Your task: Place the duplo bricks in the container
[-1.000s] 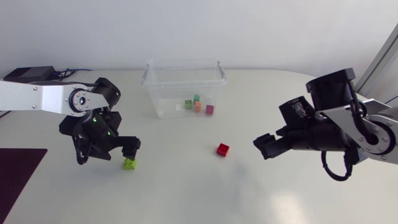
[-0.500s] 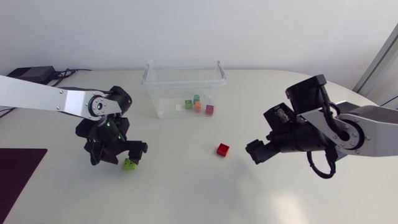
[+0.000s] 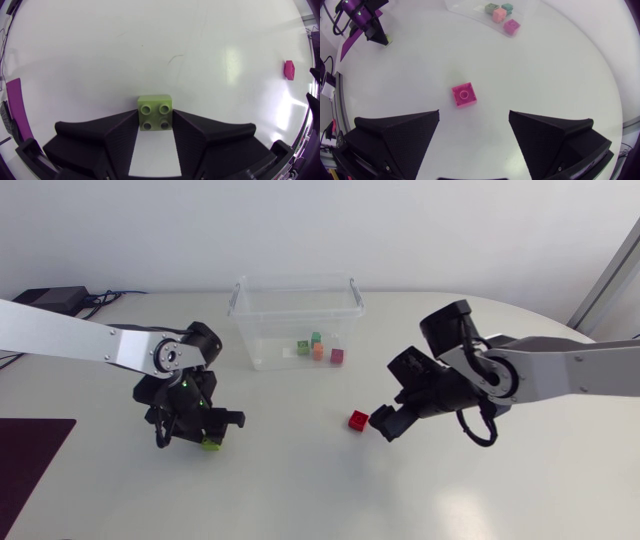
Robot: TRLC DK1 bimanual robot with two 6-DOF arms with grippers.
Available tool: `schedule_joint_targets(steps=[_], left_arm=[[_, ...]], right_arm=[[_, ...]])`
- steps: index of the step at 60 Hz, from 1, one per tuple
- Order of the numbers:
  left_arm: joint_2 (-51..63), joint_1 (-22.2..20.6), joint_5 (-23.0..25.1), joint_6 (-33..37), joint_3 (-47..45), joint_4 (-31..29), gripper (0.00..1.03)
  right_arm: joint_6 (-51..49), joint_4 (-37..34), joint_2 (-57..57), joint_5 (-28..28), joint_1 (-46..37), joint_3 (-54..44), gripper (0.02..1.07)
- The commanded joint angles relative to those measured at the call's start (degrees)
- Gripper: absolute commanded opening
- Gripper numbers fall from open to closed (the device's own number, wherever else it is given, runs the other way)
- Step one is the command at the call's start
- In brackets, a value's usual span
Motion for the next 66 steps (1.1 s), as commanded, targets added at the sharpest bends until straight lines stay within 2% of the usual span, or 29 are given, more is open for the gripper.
schedule_joint_targets(steps=[1,16,33,41,46,48,52,53,62,66], left_arm=[[-2.4,0.0,-0.2,-1.2,-1.2,0.5,0.32],[-9.4,-0.4,-0.2,0.9,-2.0,0.6,0.31],[-19.8,-0.4,-0.1,5.2,4.1,0.7,0.31],[-22.2,-1.1,0.4,6.2,8.2,1.6,0.31],[-22.2,-2.0,0.4,6.2,11.4,2.5,0.31],[-21.6,-2.2,0.4,6.2,12.5,3.5,0.31],[-20.1,-2.5,0.4,6.3,14.6,4.3,0.31],[-19.7,-2.5,0.4,6.3,15.0,4.5,0.31],[-16.6,-2.7,0.5,6.7,17.6,9.9,0.32],[-14.5,-2.7,0.5,6.7,19.0,12.0,0.32]], right_arm=[[-3.1,0.3,4.1,-1.3,0.7,1.9,1.02],[-8.3,0.2,9.8,-3.4,0.9,5.3,1.02],[-9.9,0.1,15.3,-3.4,2.3,9.0,1.01],[-10.1,0.4,17.7,-3.2,2.3,10.0,0.9],[-10.4,0.5,18.8,-3.0,2.2,10.5,0.77],[-10.4,0.5,19.1,-3.0,2.2,10.7,0.69],[-10.8,0.8,19.4,-3.1,2.3,10.7,0.41],[-10.8,0.9,19.3,-3.1,2.2,10.7,0.37],[-10.8,0.3,16.8,-3.0,2.4,9.2,0.25],[-10.7,0.1,14.5,-2.9,2.4,8.5,0.25]])
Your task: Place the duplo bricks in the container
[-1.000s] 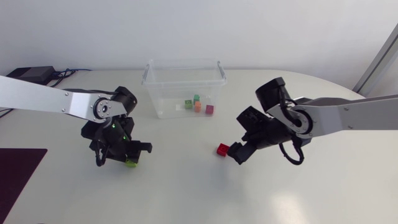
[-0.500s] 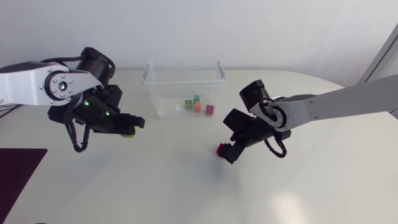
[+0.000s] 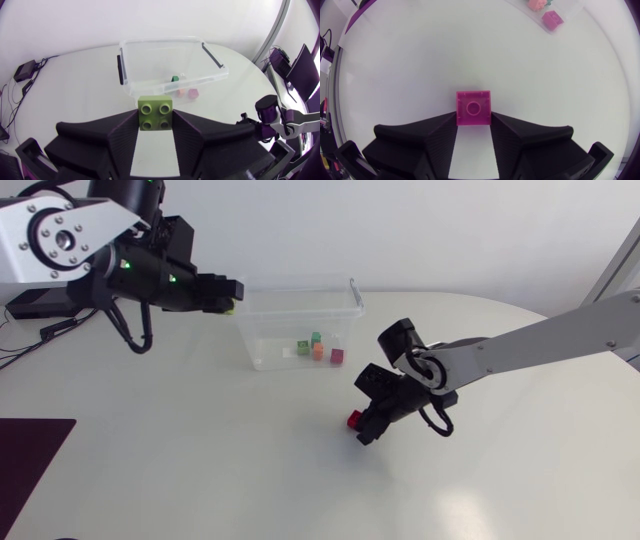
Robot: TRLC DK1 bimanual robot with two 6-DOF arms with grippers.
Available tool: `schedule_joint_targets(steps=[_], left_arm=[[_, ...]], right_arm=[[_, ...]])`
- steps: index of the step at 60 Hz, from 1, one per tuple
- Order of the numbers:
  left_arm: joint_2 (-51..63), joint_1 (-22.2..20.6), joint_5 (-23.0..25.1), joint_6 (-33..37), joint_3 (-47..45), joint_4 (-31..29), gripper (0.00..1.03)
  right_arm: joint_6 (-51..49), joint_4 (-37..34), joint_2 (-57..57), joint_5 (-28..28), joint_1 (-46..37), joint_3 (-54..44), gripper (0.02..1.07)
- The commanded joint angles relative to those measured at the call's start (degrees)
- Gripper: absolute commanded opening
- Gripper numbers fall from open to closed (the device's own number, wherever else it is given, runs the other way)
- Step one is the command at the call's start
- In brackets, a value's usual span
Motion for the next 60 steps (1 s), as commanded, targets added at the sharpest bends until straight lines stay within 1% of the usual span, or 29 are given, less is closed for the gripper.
schedule_joint_targets(steps=[1,16,24,28,30,31,33,34,35,41,46,60], left_arm=[[3.8,-0.5,0.3,0.6,2.9,2.1,0.32],[15.4,-1.8,0.5,0.6,10.7,8.9,0.33],[20.3,-1.9,0.5,0.6,15.7,9.3,0.35],[23.4,-1.9,0.4,0.9,18.9,9.3,0.4],[25.2,-1.9,0.4,1.3,21.1,9.0,0.52],[25.9,-1.8,0.3,1.3,21.9,8.7,0.6],[27.0,-1.8,0.3,1.3,23.3,8.0,0.84],[27.8,-1.8,0.2,1.2,24.4,7.5,1.0],[28.3,-1.8,0.2,1.1,25.1,7.1,1.01],[30.3,-1.7,0.2,0.7,29.6,3.0,1.0],[30.2,-1.6,0.2,0.7,30.8,0.9,1.0],[20.3,0.6,0.1,1.3,29.1,-5.3,1.0]], right_arm=[[-1.2,-0.1,-3.7,0.1,0.4,-0.8,0.25],[0.9,-6.3,-13.0,1.3,1.1,1.4,0.25],[2.2,-8.8,-15.8,1.3,1.8,4.4,0.25],[3.1,-10.0,-16.6,1.3,2.2,6.2,0.25],[3.5,-10.2,-16.9,1.3,2.3,7.2,0.25],[3.8,-10.4,-17.1,1.3,2.3,7.7,0.25],[4.5,-10.7,-17.1,1.3,2.3,8.9,0.25],[4.6,-10.7,-17.1,1.3,2.3,9.4,0.25],[5.1,-10.7,-17.1,1.3,2.3,10.2,0.25],[6.8,-10.6,-16.5,1.3,2.2,13.9,0.26],[8.1,-10.3,-15.5,1.8,2.1,16.9,0.26],[11.4,-7.7,-10.2,2.6,2.0,26.7,0.26]])
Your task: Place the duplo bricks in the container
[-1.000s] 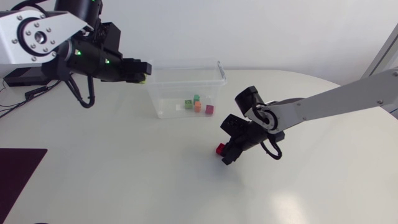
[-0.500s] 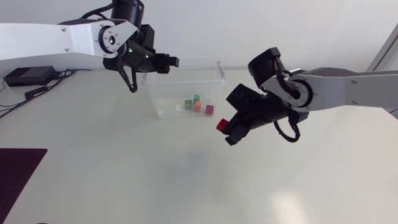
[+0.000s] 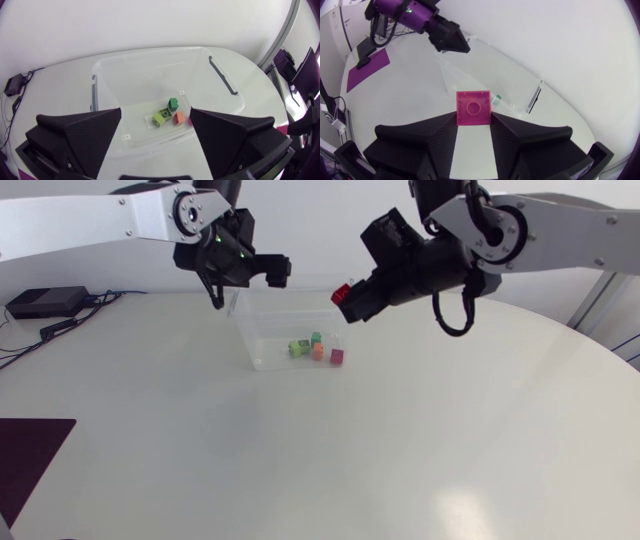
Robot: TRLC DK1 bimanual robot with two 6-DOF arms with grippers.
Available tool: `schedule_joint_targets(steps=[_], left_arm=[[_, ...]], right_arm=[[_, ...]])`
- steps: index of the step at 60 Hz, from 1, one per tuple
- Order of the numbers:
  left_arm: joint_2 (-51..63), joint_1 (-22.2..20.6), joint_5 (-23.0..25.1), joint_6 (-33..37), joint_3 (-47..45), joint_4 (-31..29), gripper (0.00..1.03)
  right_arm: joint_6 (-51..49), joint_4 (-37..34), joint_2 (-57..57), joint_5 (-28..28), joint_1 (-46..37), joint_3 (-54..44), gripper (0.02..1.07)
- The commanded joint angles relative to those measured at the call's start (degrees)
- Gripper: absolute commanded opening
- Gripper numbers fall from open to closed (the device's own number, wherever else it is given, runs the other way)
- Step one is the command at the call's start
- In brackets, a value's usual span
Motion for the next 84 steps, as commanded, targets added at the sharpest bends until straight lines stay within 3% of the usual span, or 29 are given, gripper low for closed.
schedule_joint_targets(steps=[1,16,39,43,47,50,59,84], left_arm=[[-7.0,1.4,0.1,0.9,-0.2,-1.8,1.0],[-22.9,3.6,0.3,2.3,-13.1,-4.9,1.0],[-42.2,5.1,0.0,4.8,-33.3,-3.7,1.0],[-44.4,6.0,0.0,5.2,-35.5,-3.4,1.0],[-47.0,6.1,-0.2,5.7,-37.8,-3.3,1.0],[-48.5,6.3,-0.4,5.8,-38.9,-3.3,1.0],[-52.8,6.2,-3.2,7.5,-43.0,-3.3,1.0],[-63.3,7.6,-7.8,7.8,-51.2,-2.3,1.0]], right_arm=[[2.4,1.1,3.7,0.8,0.1,3.7,0.26],[5.1,4.2,11.6,2.7,0.9,12.6,0.27],[4.9,4.3,27.9,3.9,2.5,29.1,0.3],[4.8,2.5,31.5,4.7,2.7,33.1,0.5],[4.8,0.2,34.7,4.7,3.1,37.1,1.06],[4.8,0.1,35.0,4.7,3.2,37.1,1.03],[5.1,0.9,29.6,4.6,2.5,32.1,1.03],[4.7,13.8,-2.2,8.1,-1.6,-2.0,1.03]])
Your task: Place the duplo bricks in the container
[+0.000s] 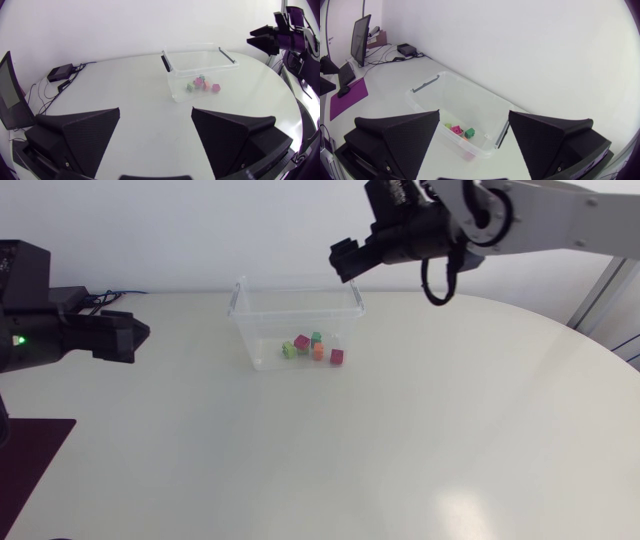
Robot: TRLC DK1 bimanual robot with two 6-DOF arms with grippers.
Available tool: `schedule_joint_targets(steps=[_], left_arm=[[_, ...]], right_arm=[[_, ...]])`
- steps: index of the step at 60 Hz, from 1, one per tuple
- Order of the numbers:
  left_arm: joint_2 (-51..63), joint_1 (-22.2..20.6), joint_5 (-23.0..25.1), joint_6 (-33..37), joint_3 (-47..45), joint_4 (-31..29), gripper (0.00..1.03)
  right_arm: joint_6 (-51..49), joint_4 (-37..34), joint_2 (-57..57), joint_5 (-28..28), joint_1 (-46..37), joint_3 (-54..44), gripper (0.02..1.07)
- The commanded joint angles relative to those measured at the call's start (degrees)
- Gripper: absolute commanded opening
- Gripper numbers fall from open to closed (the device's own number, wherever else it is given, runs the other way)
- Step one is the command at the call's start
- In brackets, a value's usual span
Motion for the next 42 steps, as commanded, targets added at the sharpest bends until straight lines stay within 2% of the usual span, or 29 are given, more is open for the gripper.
schedule_joint_targets(steps=[1,27,42], left_arm=[[-2.8,0.4,-1.1,1.0,-2.6,0.7,1.0],[-11.7,1.4,-4.6,3.9,-12.4,4.0,1.0],[-15.9,3.7,-4.8,5.4,-18.4,6.6,1.0]], right_arm=[[0.8,1.8,-6.2,1.2,-1.0,-7.8,1.03],[-1.6,10.2,-33.7,9.5,-8.2,-36.8,1.03],[-2.3,9.8,-48.4,10.1,-15.2,-47.0,1.03]])
